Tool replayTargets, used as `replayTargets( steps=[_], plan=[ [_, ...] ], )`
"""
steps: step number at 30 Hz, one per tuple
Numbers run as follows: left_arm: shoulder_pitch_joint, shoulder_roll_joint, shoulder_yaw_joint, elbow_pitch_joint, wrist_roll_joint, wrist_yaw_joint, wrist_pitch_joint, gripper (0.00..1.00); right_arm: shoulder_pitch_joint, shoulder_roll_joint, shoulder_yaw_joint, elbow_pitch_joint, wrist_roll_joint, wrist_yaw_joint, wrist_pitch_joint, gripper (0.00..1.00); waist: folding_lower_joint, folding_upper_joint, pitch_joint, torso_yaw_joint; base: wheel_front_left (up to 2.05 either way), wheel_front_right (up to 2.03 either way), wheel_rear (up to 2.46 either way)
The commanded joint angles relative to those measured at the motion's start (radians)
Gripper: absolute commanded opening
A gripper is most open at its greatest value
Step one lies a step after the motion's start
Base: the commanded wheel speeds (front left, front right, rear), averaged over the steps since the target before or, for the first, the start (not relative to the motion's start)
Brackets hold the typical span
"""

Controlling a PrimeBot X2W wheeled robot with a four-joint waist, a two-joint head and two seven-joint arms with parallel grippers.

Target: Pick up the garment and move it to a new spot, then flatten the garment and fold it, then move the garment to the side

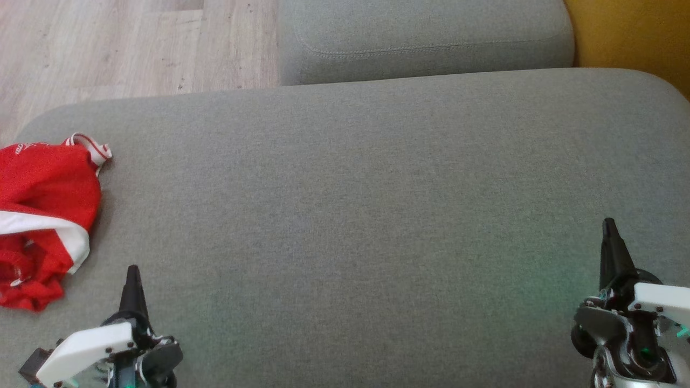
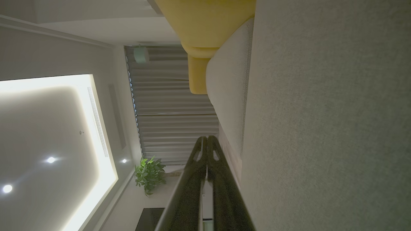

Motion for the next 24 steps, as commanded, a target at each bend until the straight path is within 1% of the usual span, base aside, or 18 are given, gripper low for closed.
replayTargets(
  steps=[1, 15, 16, 19, 24],
  plan=[
    [-0.051, 0.004, 0.04, -0.038, -0.005, -0.007, 0.007, 0.0, -0.025, -0.005, 0.021, -0.042, 0.007, -0.001, 0.006, 0.0, 0.0, 0.0, 0.0, 0.0, 0.0, 0.0, 0.0],
    [-0.051, 0.004, 0.04, -0.038, -0.005, -0.007, 0.007, 0.0, -0.025, -0.005, 0.021, -0.042, 0.007, -0.001, 0.006, 0.0, 0.0, 0.0, 0.0, 0.0, 0.0, 0.0, 0.0],
    [0.0, 0.0, 0.0, 0.0, 0.0, 0.0, 0.0, 1.0, 0.0, 0.0, 0.0, 0.0, 0.0, 0.0, 0.0, 1.0, 0.0, 0.0, 0.0, 0.0, 0.0, 0.0, 0.0],
    [0.016, -0.001, -0.008, 0.043, 0.0, 0.001, -0.001, 1.0, 0.013, 0.003, 0.002, 0.045, 0.0, 0.0, 0.0, 1.0, 0.0, 0.0, 0.0, 0.0, 0.0, 0.0, 0.0],
    [0.01, 0.003, -0.008, 0.05, 0.011, 0.001, -0.014, 1.0, 0.006, 0.002, 0.011, 0.047, -0.006, 0.0, -0.009, 1.0, 0.0, 0.0, 0.002, -0.001, 0.0, 0.0, 0.0]
  ],
)
